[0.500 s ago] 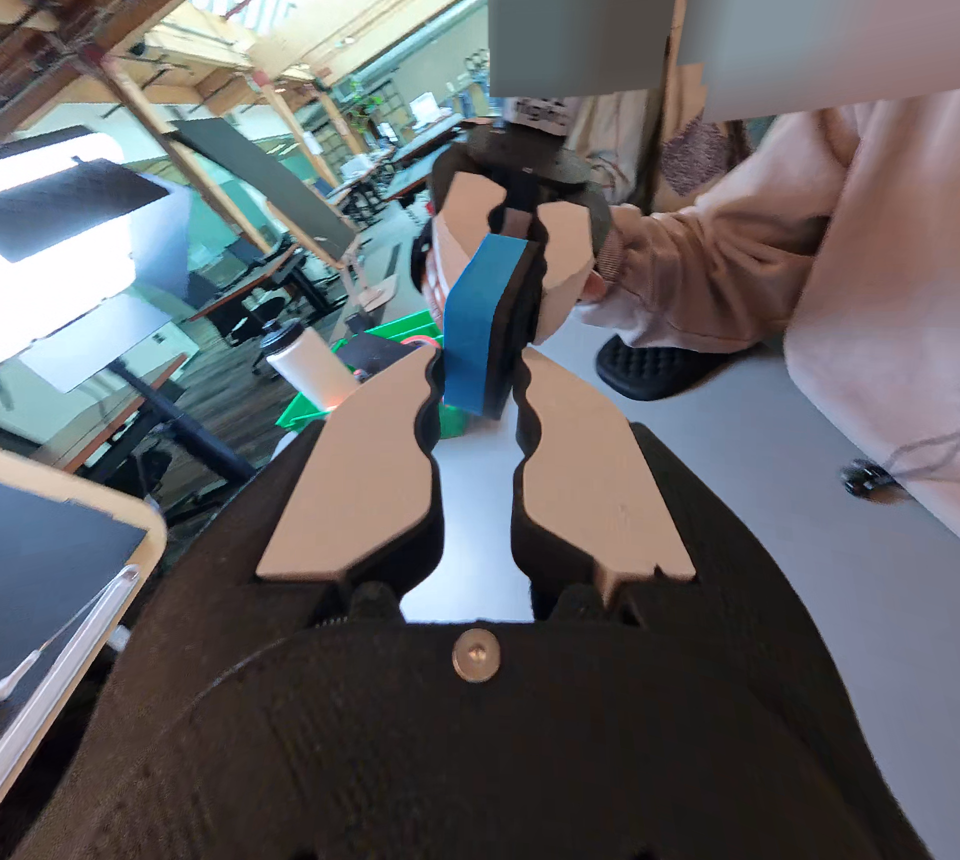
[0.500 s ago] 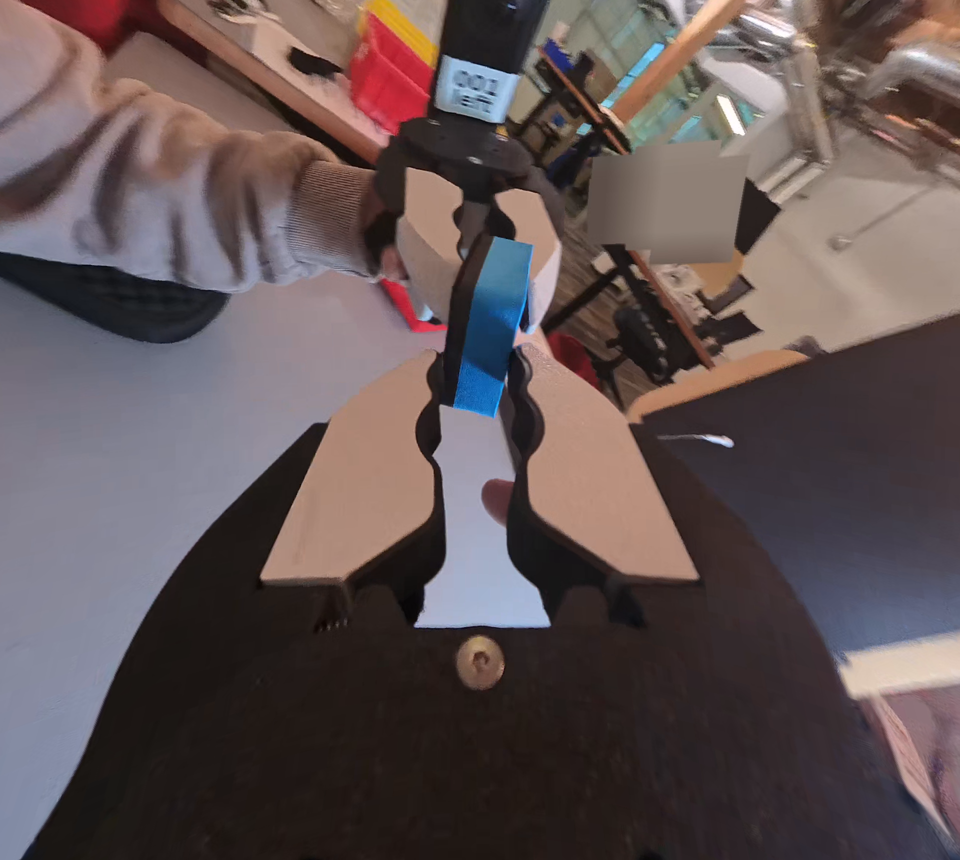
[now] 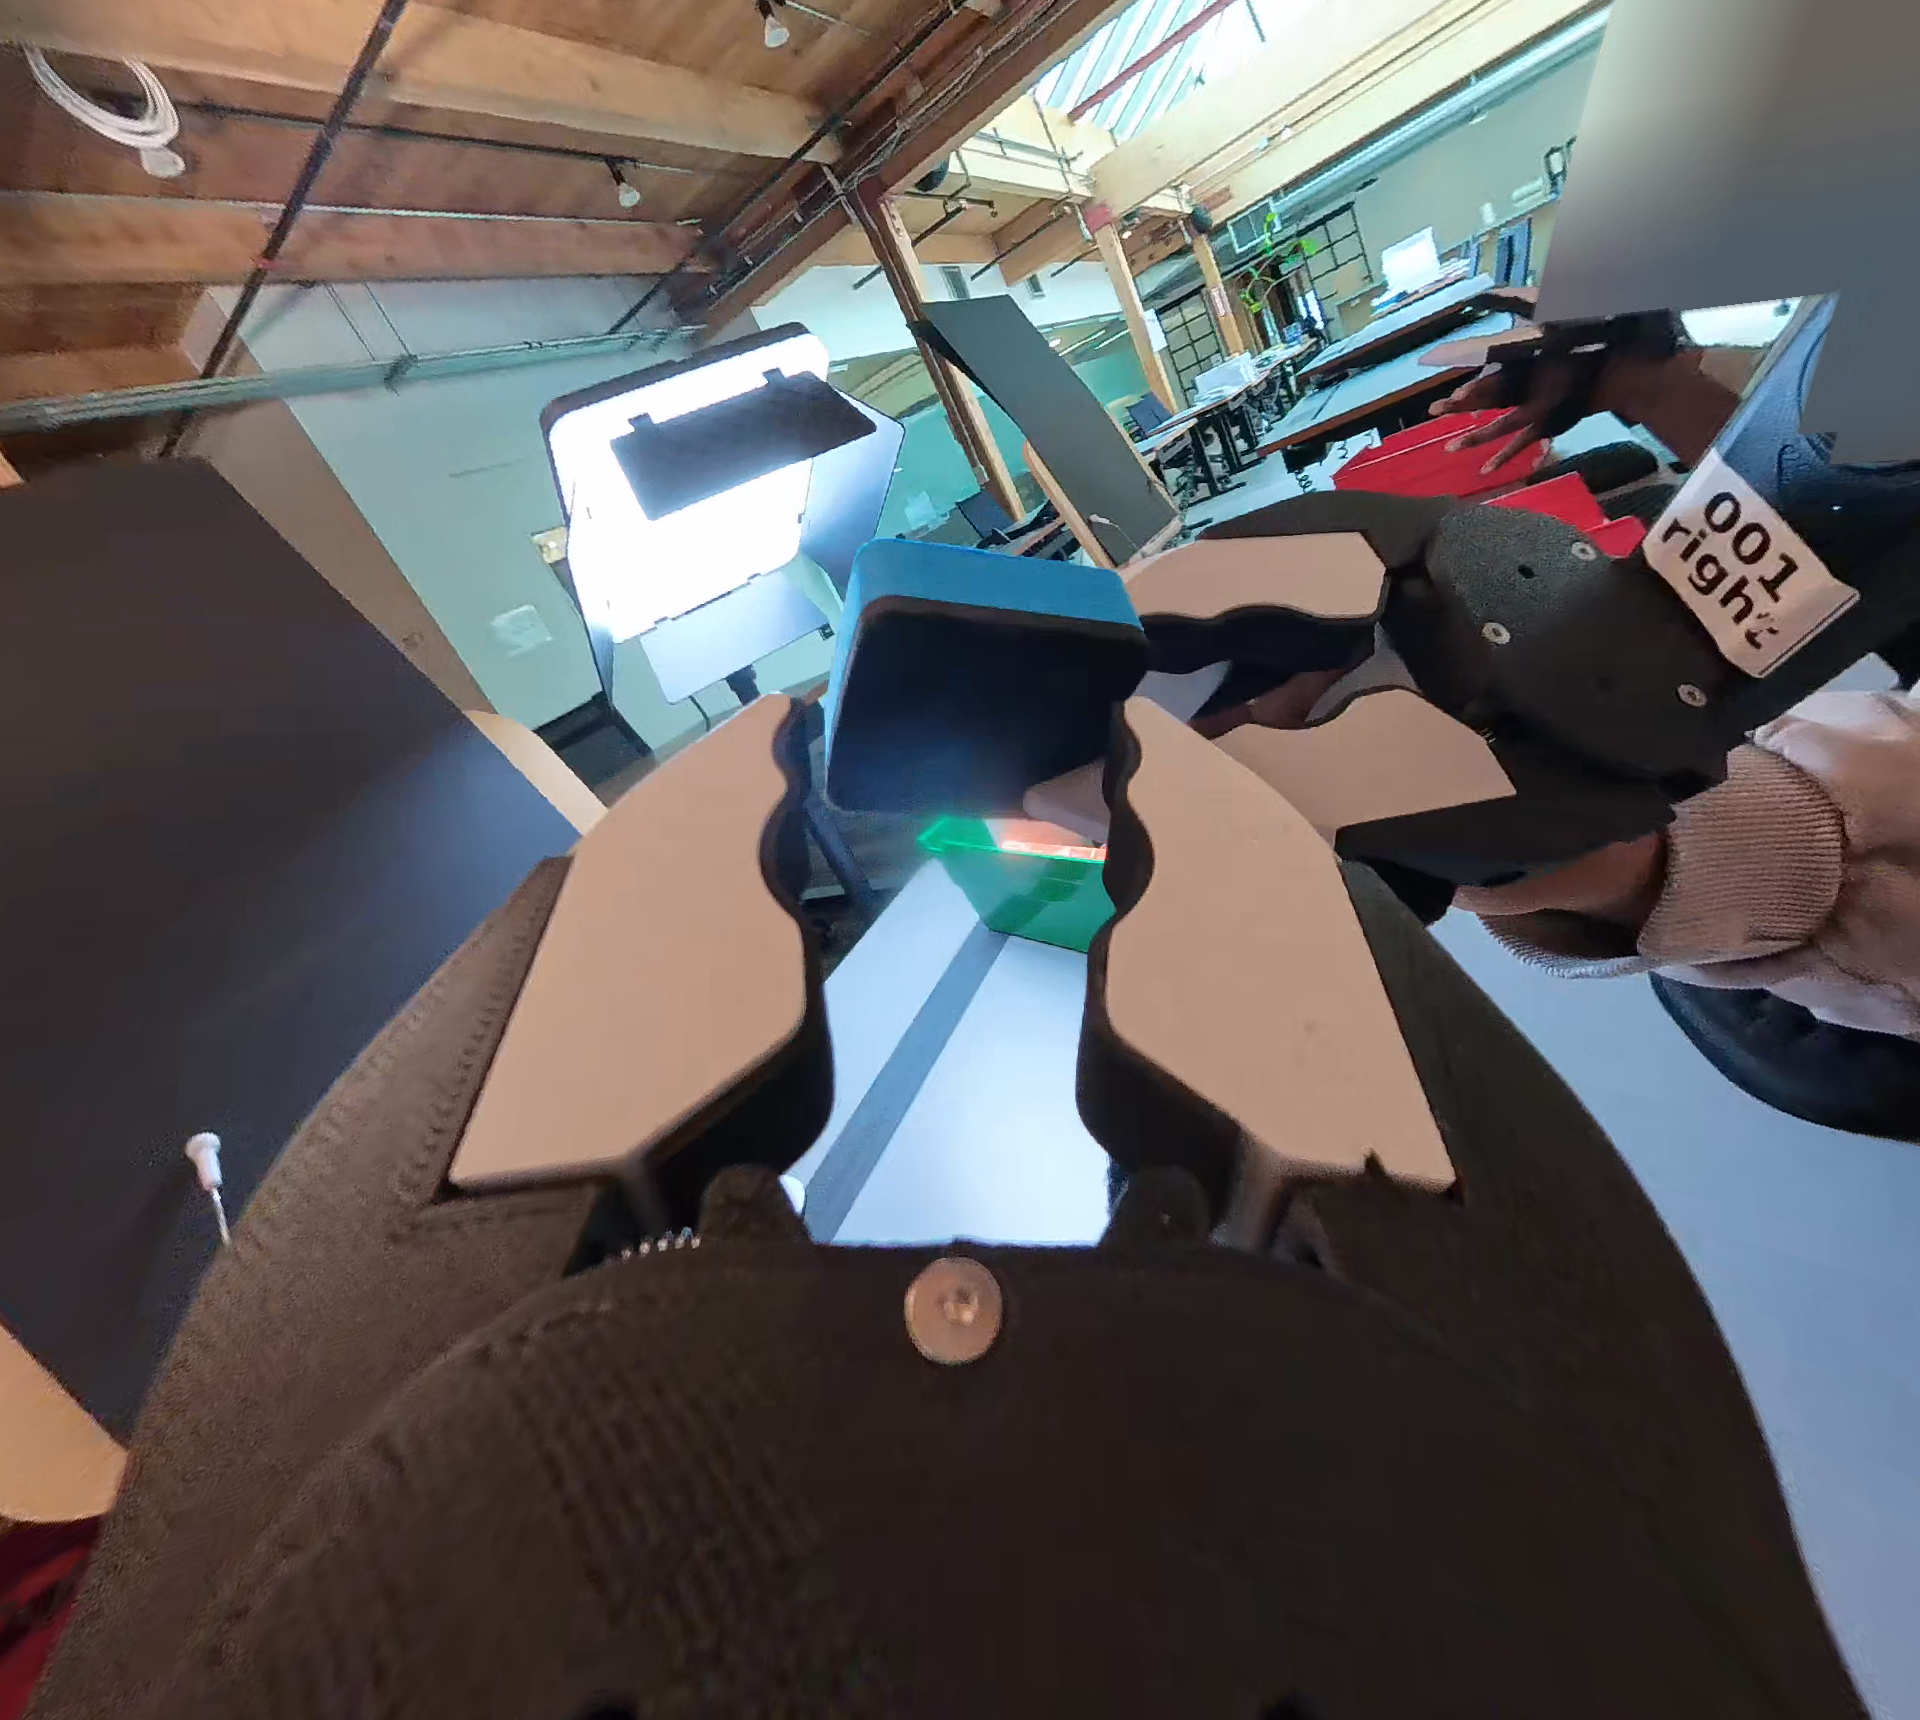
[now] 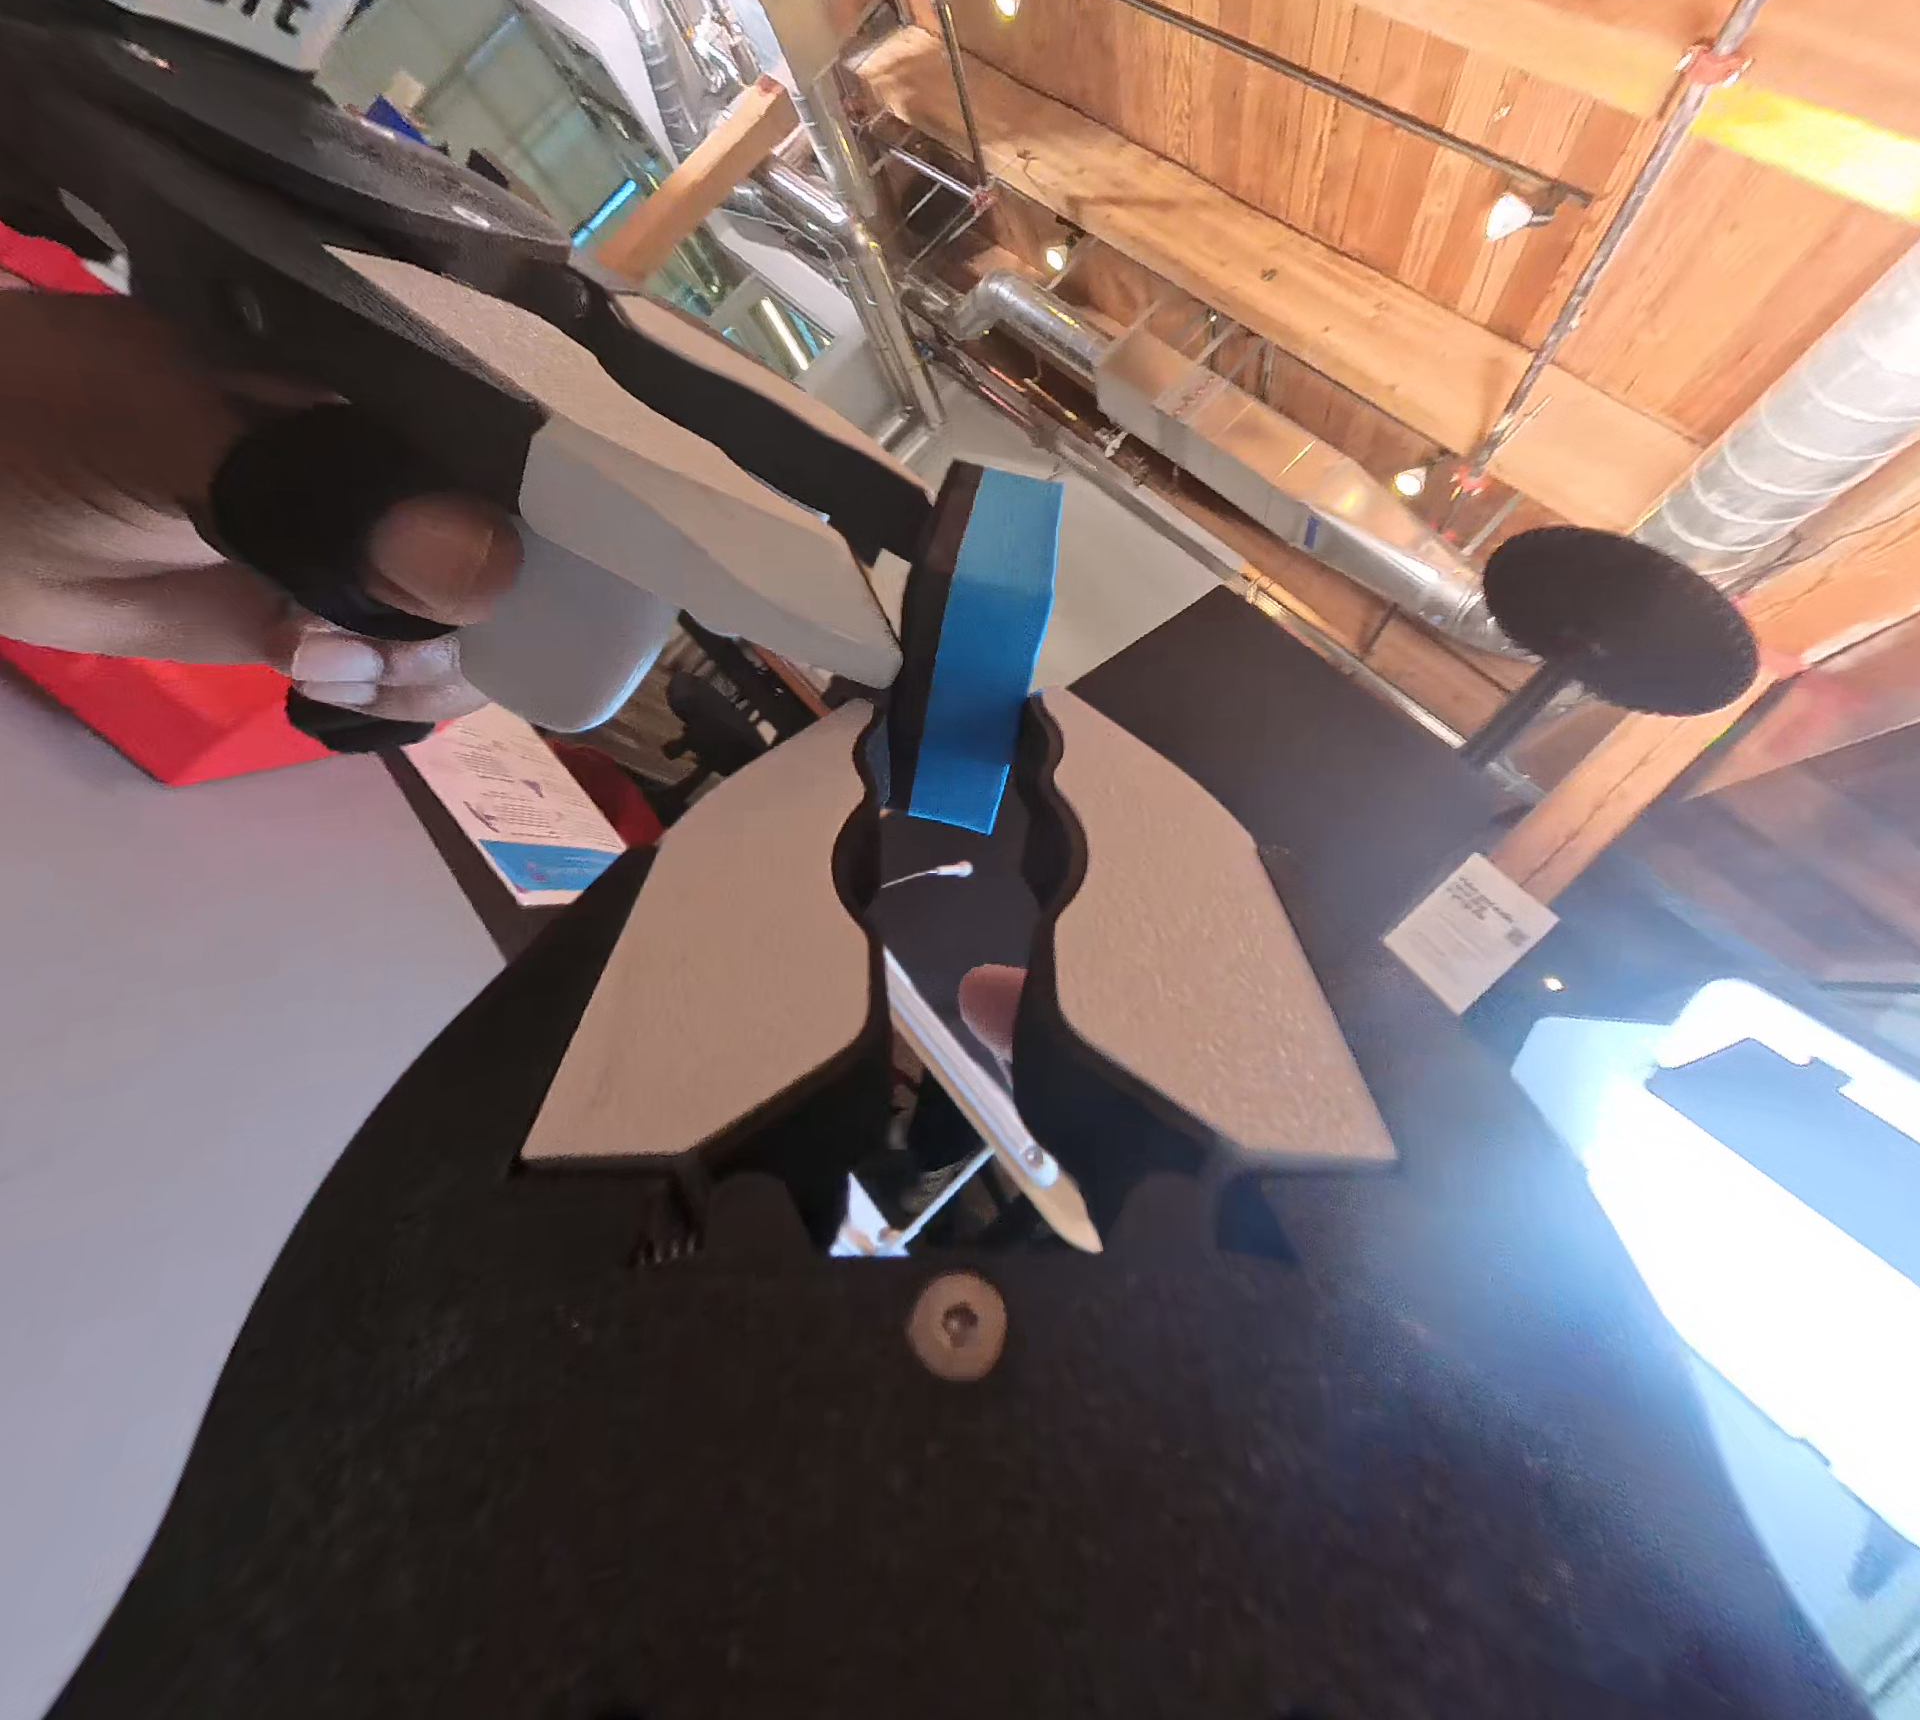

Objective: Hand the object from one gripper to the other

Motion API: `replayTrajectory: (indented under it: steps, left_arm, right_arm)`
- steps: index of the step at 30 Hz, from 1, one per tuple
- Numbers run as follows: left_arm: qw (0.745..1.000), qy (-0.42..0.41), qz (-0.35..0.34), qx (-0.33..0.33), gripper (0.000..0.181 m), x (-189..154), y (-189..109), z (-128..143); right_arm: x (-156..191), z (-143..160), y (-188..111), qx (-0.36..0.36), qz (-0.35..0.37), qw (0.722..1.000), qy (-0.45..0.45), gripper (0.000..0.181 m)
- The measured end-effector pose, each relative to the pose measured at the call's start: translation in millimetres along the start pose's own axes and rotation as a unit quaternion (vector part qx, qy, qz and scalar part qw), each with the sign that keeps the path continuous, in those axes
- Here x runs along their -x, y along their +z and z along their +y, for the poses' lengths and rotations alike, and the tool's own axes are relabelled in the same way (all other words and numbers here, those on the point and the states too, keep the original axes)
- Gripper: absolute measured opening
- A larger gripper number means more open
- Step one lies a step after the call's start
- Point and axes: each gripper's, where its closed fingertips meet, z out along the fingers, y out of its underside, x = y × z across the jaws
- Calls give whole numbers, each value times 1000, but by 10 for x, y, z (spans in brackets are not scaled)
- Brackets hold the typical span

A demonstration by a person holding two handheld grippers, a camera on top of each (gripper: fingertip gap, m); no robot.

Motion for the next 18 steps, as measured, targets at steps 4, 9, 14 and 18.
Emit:
replayTrajectory:
  steps: [4, 9, 14, 18]
  left_arm:
    - [1000, 9, 6, 1, 49, -23, -9, 5]
    - [1000, 26, 17, -1, 27, 44, -97, -11]
    - [999, 34, 26, 0, 15, 57, -131, -28]
    - [999, 31, 22, -3, 30, 53, -111, -49]
  right_arm:
    - [4, -2, -4, 1, 5, 1000, -22, 23]
    - [42, -38, -26, -17, -34, 999, -18, 23]
    - [16, -50, -45, -23, -44, 999, -8, 22]
    - [-37, 19, -14, -3, -23, 1000, 9, 22]
